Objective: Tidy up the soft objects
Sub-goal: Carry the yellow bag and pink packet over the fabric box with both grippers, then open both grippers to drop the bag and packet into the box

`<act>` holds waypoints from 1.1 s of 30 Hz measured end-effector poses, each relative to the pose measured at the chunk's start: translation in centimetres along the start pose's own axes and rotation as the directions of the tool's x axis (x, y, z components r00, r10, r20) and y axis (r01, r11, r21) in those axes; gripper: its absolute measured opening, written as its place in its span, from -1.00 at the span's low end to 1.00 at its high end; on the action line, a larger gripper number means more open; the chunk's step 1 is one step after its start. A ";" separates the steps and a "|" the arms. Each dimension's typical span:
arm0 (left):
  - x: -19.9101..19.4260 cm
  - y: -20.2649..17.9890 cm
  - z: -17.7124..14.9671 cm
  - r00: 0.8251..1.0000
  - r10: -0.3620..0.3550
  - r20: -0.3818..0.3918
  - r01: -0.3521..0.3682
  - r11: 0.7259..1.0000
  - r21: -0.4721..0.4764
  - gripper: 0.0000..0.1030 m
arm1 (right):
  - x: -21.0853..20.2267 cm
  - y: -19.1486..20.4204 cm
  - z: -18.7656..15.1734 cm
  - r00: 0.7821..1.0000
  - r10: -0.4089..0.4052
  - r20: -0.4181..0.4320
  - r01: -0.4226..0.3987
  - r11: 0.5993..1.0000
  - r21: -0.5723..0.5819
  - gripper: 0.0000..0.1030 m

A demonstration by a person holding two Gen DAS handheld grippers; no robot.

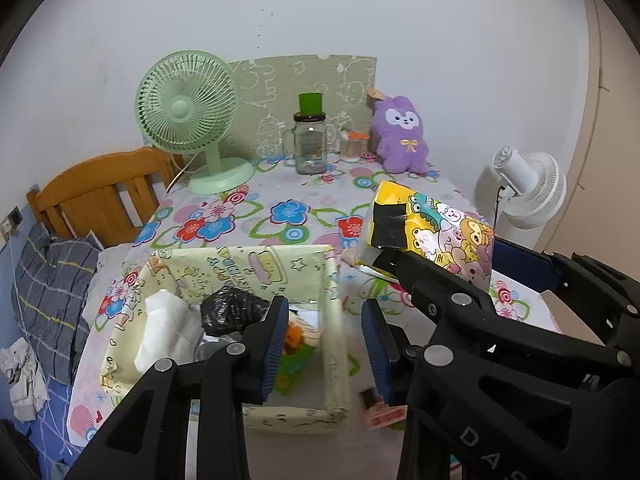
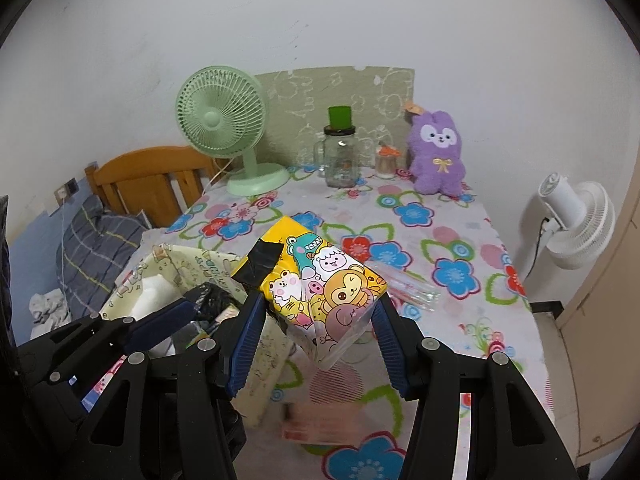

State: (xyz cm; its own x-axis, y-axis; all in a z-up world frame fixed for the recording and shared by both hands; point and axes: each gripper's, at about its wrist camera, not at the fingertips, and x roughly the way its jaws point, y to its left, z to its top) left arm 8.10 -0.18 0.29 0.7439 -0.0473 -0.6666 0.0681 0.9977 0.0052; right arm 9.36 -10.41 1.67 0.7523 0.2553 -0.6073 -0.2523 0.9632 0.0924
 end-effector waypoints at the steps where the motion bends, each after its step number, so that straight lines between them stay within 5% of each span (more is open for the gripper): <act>1: 0.1 0.3 0.0 1.000 0.000 -0.001 0.000 1.000 -0.003 -0.25 | 0.3 0.3 0.1 1.000 0.007 -0.004 -0.007 1.000 -0.002 0.11; 22: 2.4 6.0 -0.8 0.996 0.073 -0.056 -0.077 0.994 -0.072 -0.23 | 4.7 5.7 0.7 0.993 0.112 -0.043 -0.116 0.989 -0.094 0.11; 25: 2.8 6.8 -1.2 0.994 0.082 -0.074 -0.088 0.993 -0.081 -0.03 | 5.4 6.5 0.6 0.990 0.130 -0.051 -0.135 0.985 -0.112 0.14; 30: 2.8 7.7 -2.0 0.990 0.116 -0.083 -0.124 0.987 -0.103 0.64 | 6.2 7.5 0.3 0.981 0.180 -0.073 -0.188 0.972 -0.140 0.29; 33: 2.6 7.9 -2.3 0.989 0.124 -0.079 -0.132 0.986 -0.105 0.69 | 6.3 7.8 0.0 0.984 0.168 -0.062 -0.176 0.972 -0.154 0.59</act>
State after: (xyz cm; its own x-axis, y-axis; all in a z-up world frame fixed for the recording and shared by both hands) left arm 9.04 7.66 -3.12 0.6920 0.0809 -0.7174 -0.1007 0.9948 0.0151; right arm 12.12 -1.26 -1.38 0.6599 0.4076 -0.6312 -0.4709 0.8790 0.0753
